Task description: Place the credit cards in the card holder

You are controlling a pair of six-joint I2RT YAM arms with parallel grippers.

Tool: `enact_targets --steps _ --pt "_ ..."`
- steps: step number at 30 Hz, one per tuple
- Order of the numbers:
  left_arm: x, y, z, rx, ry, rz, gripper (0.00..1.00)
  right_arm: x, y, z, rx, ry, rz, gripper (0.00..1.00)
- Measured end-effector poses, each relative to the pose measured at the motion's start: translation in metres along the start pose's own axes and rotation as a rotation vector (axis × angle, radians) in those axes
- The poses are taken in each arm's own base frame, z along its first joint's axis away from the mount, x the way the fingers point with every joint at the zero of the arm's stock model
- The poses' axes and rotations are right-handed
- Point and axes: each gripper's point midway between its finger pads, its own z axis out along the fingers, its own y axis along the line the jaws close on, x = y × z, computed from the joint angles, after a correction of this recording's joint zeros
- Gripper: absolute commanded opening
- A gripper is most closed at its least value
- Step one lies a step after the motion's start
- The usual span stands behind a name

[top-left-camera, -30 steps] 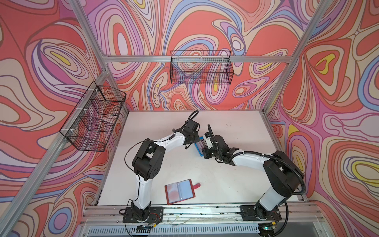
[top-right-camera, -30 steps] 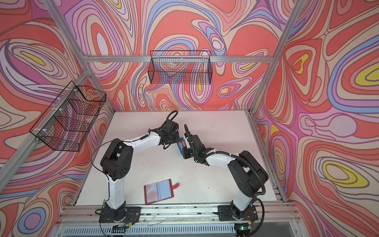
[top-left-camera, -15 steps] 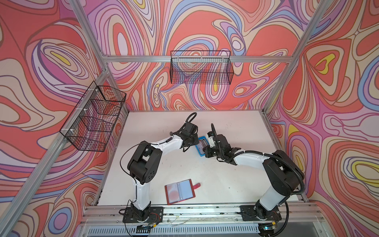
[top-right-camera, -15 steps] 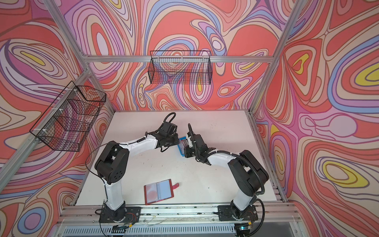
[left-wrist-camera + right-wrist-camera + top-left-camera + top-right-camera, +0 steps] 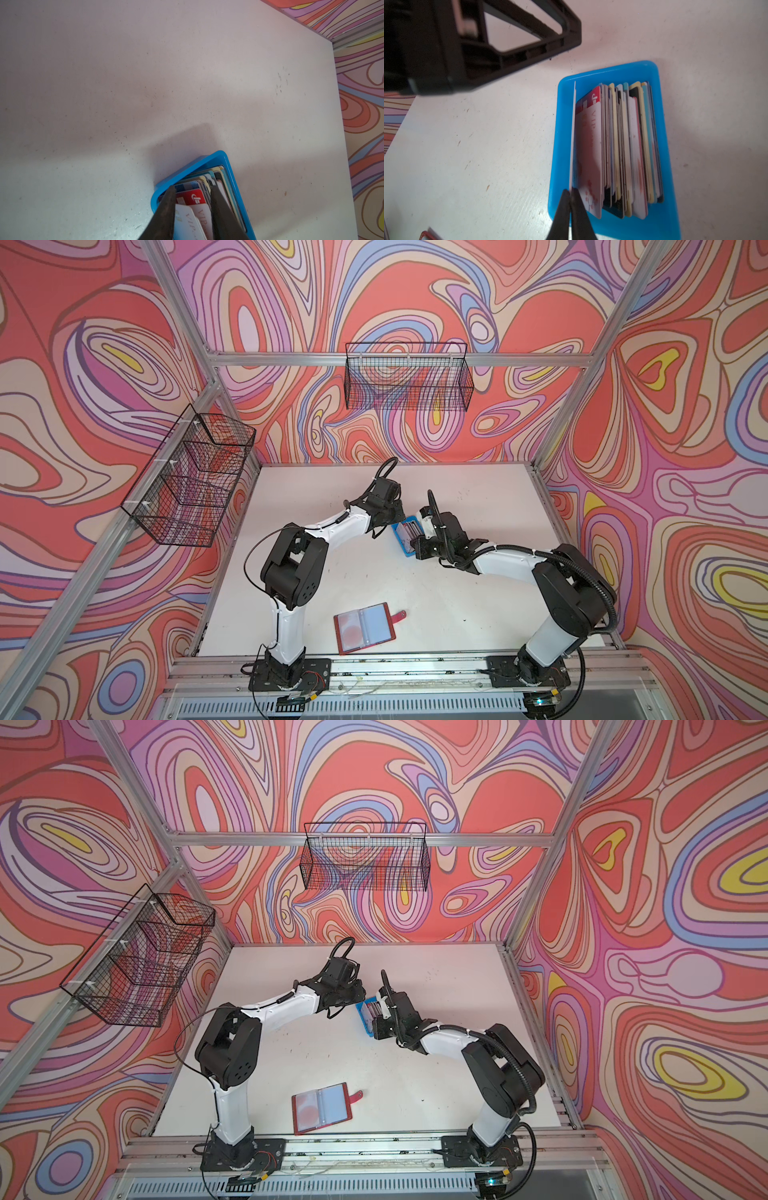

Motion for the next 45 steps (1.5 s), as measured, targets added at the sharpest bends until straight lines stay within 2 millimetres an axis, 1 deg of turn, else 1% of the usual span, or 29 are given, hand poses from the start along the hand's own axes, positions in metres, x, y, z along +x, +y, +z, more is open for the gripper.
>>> enact_targets --steps 6,10,13,19,24,30,32,34,36,38,41,45 --pt "0.007 0.006 0.009 -0.017 0.021 0.002 0.3 0.001 -0.001 0.001 0.001 0.004 0.001 0.0" --pt "0.014 0.014 0.015 -0.042 0.04 0.002 0.26 0.001 -0.001 0.001 0.0 0.005 0.001 0.0" --pt "0.016 0.016 0.015 -0.053 0.049 0.002 0.25 0.001 -0.001 0.001 0.0 0.005 0.001 0.0" --pt "0.02 0.015 0.016 -0.038 0.064 0.016 0.24 0.001 0.0 0.001 -0.001 0.001 0.004 0.0" --pt "0.031 0.018 0.019 -0.024 0.094 0.028 0.23 -0.001 -0.001 0.001 0.003 -0.007 0.009 0.0" --pt "0.037 0.018 0.02 0.004 0.101 0.05 0.22 -0.002 -0.003 0.001 0.015 -0.019 0.014 0.0" --pt "0.039 0.02 0.02 0.006 0.1 0.055 0.2 -0.002 -0.004 0.001 0.018 -0.021 0.014 0.0" --pt "0.04 0.02 0.018 0.012 0.097 0.058 0.21 -0.003 -0.004 0.0 0.019 -0.023 0.014 0.0" --pt "0.041 0.021 0.014 0.017 0.09 0.058 0.25 -0.003 -0.004 0.0 0.018 -0.025 0.013 0.0" --pt "0.039 0.019 0.009 0.021 0.082 0.057 0.28 -0.003 -0.004 0.0 0.018 -0.026 0.013 0.0" --pt "0.032 0.015 0.006 0.023 0.07 0.056 0.26 -0.003 -0.003 0.0 0.017 -0.027 0.012 0.0" --pt "0.013 -0.002 0.001 0.045 0.042 0.058 0.27 -0.004 -0.003 0.0 0.013 -0.028 0.011 0.0"
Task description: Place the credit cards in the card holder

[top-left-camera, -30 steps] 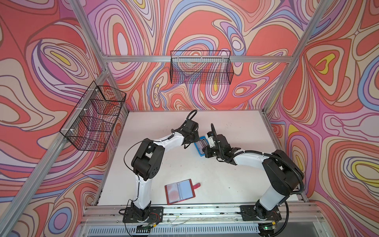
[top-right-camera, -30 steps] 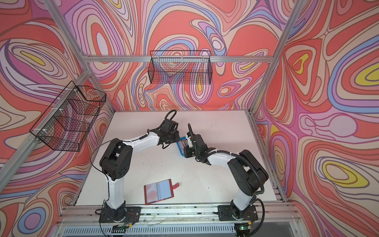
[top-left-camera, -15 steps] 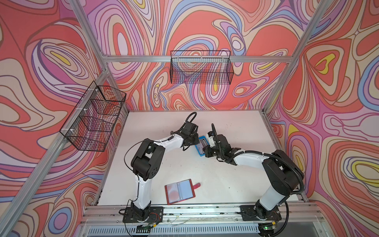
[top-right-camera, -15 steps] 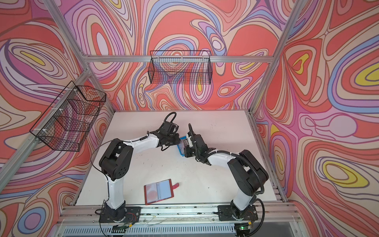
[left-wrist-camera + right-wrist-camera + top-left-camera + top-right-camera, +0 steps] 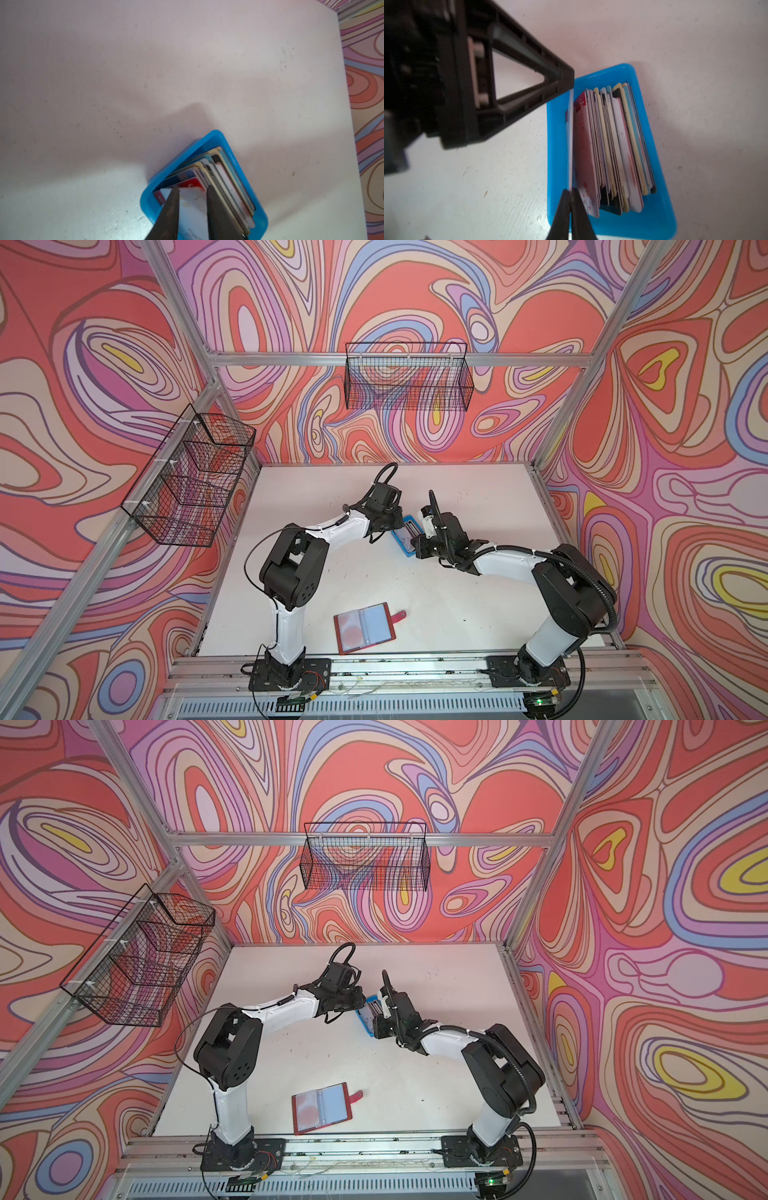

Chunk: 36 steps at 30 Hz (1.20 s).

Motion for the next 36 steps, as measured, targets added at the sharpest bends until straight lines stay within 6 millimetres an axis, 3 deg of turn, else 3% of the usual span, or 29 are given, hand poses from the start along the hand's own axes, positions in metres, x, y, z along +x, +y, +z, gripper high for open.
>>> enact_targets --steps 4,19,28,36 --pt "-0.009 -0.007 -0.003 0.014 -0.02 0.002 0.27 0.001 0.0 0.0 -0.003 0.003 0.0 0.0" --pt "0.009 0.021 0.015 -0.09 0.031 -0.002 0.21 0.003 0.001 0.004 -0.013 0.006 0.0 0.0" --pt "0.011 0.021 0.016 -0.09 0.04 0.002 0.19 0.004 0.001 0.001 -0.021 -0.01 0.001 0.0" --pt "0.015 0.017 0.016 -0.068 0.058 0.023 0.16 -0.015 0.01 -0.013 -0.046 -0.085 0.003 0.0"
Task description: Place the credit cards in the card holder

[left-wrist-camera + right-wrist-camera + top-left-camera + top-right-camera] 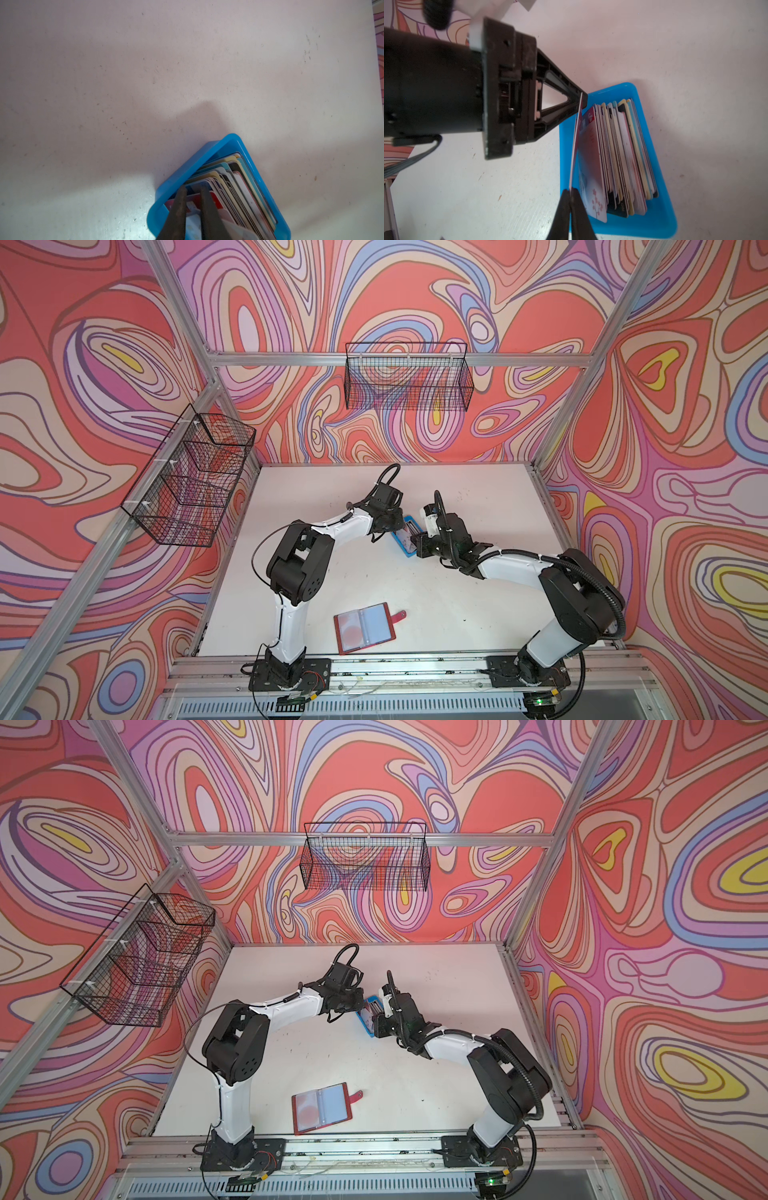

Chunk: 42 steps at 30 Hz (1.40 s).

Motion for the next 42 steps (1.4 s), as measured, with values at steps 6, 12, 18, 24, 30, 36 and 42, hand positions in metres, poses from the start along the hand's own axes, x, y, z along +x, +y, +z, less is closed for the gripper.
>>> enact_targets --steps 6,12,18,24,30,36,42 --pt "0.001 0.0 0.0 0.0 0.005 0.007 0.15 -0.001 -0.002 -0.002 0.009 -0.016 0.002 0.0" --pt "0.003 0.0 0.0 0.005 0.012 0.016 0.15 0.0 -0.005 -0.003 0.024 -0.019 0.003 0.0" --pt "0.013 0.003 -0.002 0.009 0.034 0.024 0.15 -0.011 -0.006 -0.015 0.048 -0.069 -0.002 0.0" --pt "0.017 0.003 -0.012 0.022 0.036 0.037 0.16 -0.021 -0.006 -0.021 0.062 -0.116 -0.005 0.0" --pt "0.003 -0.009 -0.034 0.053 -0.014 0.049 0.17 -0.017 -0.015 -0.025 0.101 -0.123 -0.003 0.0" --pt "-0.009 -0.022 -0.067 0.098 -0.077 0.057 0.17 -0.032 -0.013 -0.054 0.118 -0.208 -0.008 0.0" --pt "0.001 -0.021 -0.12 0.129 -0.145 0.055 0.21 -0.051 -0.001 -0.079 0.089 -0.288 -0.009 0.0"
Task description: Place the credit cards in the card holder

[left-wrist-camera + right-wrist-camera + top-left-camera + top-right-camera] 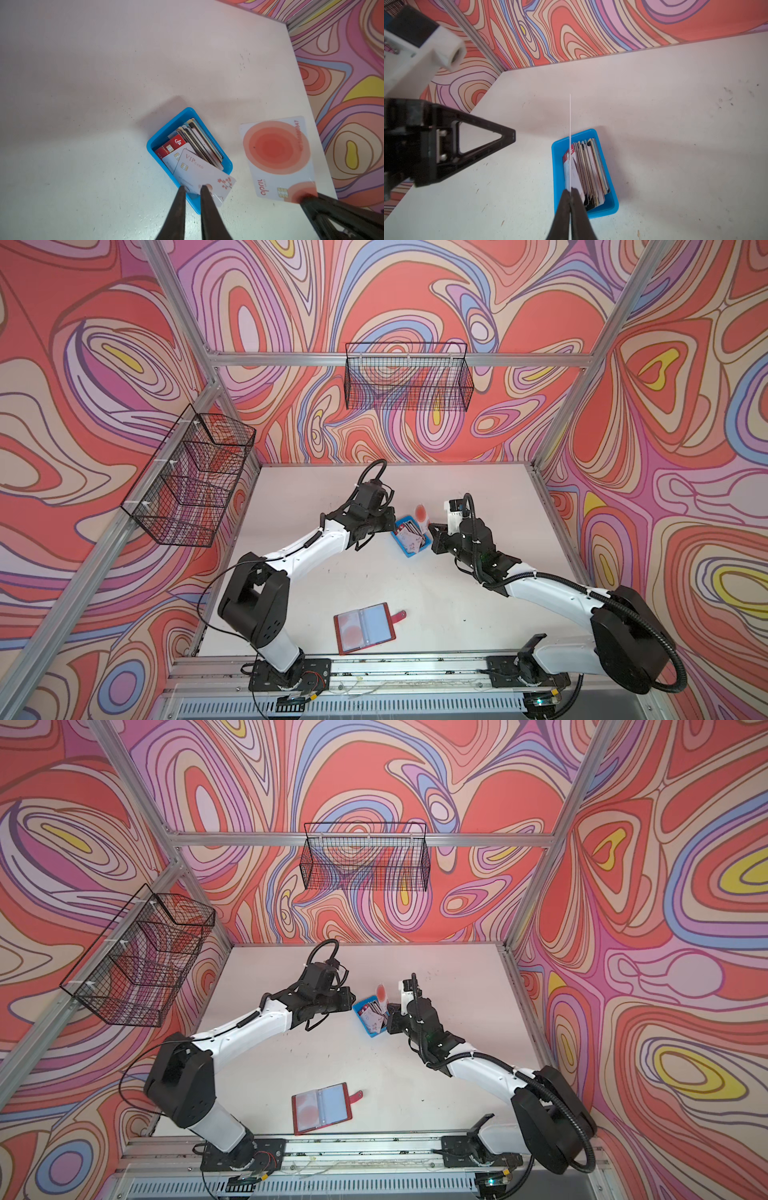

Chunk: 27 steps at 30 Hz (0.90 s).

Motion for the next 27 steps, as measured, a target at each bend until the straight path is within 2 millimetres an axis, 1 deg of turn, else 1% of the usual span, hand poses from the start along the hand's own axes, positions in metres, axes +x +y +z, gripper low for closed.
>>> enact_targets --steps 2,4,5,7,9,11,12,13,15,16,17,18,19,22,24,27 --pt "0.003 0.001 -0.022 0.008 -0.034 -0.01 0.24 -0.005 0.004 -0.007 -0.017 -0.017 0.016 0.0" --pt "0.006 0.005 -0.047 0.017 -0.077 -0.026 0.24 -0.009 0.012 -0.014 -0.038 -0.027 0.043 0.0" --pt "0.009 0.008 -0.058 0.02 -0.098 -0.035 0.24 -0.01 0.019 -0.017 -0.055 -0.031 0.054 0.0" --pt "0.016 0.015 -0.081 0.023 -0.138 -0.058 0.24 -0.006 0.04 -0.023 -0.103 -0.028 0.073 0.0" --pt "0.026 0.025 -0.102 0.008 -0.165 -0.087 0.27 0.003 0.066 -0.031 -0.164 -0.013 0.099 0.0" --pt "0.035 0.037 -0.121 -0.018 -0.184 -0.119 0.31 0.019 0.083 -0.039 -0.207 0.004 0.134 0.0" --pt "0.04 0.043 -0.131 -0.034 -0.191 -0.136 0.36 0.03 0.089 -0.044 -0.224 0.014 0.154 0.0" --pt "0.045 0.049 -0.138 -0.049 -0.195 -0.149 0.4 0.04 0.093 -0.048 -0.234 0.024 0.171 0.0" --pt "0.062 0.066 -0.152 -0.089 -0.194 -0.188 0.5 0.065 0.097 -0.055 -0.241 0.053 0.204 0.0" --pt "0.069 0.072 -0.157 -0.101 -0.196 -0.2 0.53 0.075 0.099 -0.058 -0.244 0.064 0.219 0.0" --pt "0.079 0.08 -0.162 -0.114 -0.195 -0.217 0.57 0.086 0.101 -0.062 -0.247 0.07 0.233 0.0" --pt "0.089 0.089 -0.167 -0.131 -0.191 -0.236 0.64 0.095 0.104 -0.066 -0.251 0.076 0.246 0.0" --pt "0.099 0.097 -0.17 -0.149 -0.186 -0.254 0.69 0.104 0.109 -0.07 -0.26 0.085 0.256 0.0" --pt "0.122 0.118 -0.183 -0.206 -0.169 -0.316 0.71 0.128 0.13 -0.081 -0.302 0.101 0.283 0.0" --pt "0.132 0.125 -0.19 -0.227 -0.159 -0.352 0.71 0.144 0.145 -0.087 -0.324 0.111 0.296 0.0" --pt "0.145 0.13 -0.195 -0.221 -0.146 -0.394 0.7 0.167 0.16 -0.092 -0.338 0.129 0.308 0.0"
